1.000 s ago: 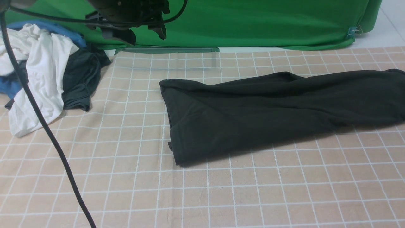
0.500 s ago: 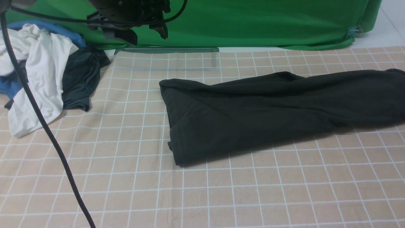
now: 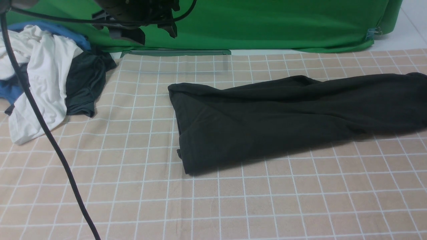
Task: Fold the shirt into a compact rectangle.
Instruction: 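Fold the black garment in half by bringing its near edge over to the far edge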
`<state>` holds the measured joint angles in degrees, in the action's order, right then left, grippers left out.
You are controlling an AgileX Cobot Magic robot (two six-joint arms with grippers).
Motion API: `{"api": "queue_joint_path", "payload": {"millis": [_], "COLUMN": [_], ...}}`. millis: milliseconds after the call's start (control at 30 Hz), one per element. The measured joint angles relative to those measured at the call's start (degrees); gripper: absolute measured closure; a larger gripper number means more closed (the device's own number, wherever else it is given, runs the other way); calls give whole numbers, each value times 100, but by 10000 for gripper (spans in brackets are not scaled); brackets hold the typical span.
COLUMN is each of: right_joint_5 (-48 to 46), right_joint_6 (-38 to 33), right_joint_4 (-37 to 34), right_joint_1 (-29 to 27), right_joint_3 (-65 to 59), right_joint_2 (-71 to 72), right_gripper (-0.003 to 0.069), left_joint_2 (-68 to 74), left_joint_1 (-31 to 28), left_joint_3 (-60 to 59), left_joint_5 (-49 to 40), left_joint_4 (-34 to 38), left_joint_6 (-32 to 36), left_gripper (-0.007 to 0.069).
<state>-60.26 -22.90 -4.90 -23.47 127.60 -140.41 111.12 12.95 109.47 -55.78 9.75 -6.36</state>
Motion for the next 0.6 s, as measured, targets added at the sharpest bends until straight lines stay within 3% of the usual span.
{"api": "queue_joint_path", "payload": {"millis": [600], "right_joint_5": [-72], "right_joint_6": [66], "right_joint_4": [102], "right_joint_1": [19], "right_joint_3": [194], "right_joint_2": [-304], "right_gripper": [41], "left_joint_2": [37], "left_joint_1": [0], "left_joint_3": [0], "left_joint_5": [-14], "left_joint_4": [15], "left_joint_6": [16], "left_gripper": [82]}}
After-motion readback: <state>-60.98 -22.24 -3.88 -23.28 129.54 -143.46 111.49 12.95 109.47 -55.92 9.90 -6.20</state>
